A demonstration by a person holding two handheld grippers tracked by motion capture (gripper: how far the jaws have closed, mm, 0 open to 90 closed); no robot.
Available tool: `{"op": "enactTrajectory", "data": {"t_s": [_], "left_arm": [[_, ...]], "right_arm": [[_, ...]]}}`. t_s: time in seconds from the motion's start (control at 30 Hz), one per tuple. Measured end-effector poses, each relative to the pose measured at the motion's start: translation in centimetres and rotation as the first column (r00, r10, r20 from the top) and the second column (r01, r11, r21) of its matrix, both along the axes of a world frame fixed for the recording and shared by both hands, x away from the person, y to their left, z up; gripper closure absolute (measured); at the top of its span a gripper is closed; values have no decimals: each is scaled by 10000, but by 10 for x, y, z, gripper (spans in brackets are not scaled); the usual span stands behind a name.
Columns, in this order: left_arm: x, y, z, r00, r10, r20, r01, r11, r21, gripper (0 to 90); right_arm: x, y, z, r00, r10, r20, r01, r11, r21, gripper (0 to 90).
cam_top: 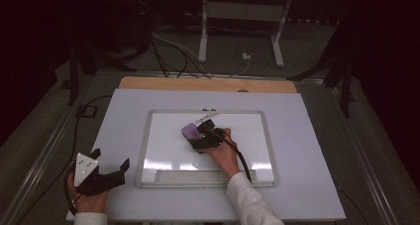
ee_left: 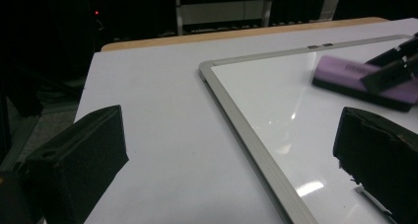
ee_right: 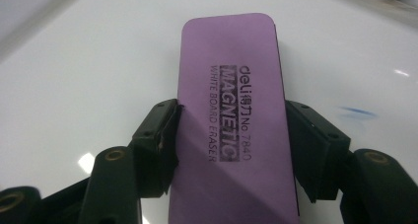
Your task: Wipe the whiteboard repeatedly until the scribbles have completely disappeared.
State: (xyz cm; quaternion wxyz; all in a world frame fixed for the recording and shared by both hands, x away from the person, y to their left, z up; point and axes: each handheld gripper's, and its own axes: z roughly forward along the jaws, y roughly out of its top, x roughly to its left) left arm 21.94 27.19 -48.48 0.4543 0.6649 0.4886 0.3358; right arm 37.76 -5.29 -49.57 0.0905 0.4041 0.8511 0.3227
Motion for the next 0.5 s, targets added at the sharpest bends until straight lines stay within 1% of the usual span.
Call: {"op": "enactTrajectory", "data": {"t_s": [0.03, 0.07, 0.1, 0.17, 0.2, 0.3, 0.4, 0.5], "left_arm": [[0, 0, 0, 10000, 21, 3, -21, 10000, -18, 7], [0, 1, 0, 10000, 34, 30, -33, 10000, -51, 7], [0, 1, 0, 10000, 39, 20, -39, 10000, -75, 7], [-1, 1, 0, 10000, 33, 41, -33, 10000, -49, 7], [-1, 1, 0, 10000, 29, 37, -29, 10000, -61, 7], [0, 1, 0, 10000, 25, 21, -25, 10000, -73, 7], [-1, 1, 0, 10000, 26, 37, -26, 10000, -62, 7], [-1, 2, 0, 10000, 37, 32, -36, 10000, -76, 7]], "right_arm": [[-2, 3, 1, 9999, 20, 130, -18, 9998, -183, 411], [-1, 3, 1, 9999, -1, 108, 3, 9998, -208, 411], [1, 1, 1, 9998, -165, 98, 167, 9996, -224, 412], [5, -6, 2, 9973, -716, 142, 721, 9968, -339, 412], [8, -12, 2, 9938, -1097, 195, 1105, 9930, -427, 412], [14, -27, 3, 9816, -1873, 363, 1895, 9794, -704, 412], [19, -41, 4, 9683, -2469, 384, 2492, 9653, -774, 412], [23, -55, 4, 9562, -2905, 344, 2924, 9534, -748, 412]]}}
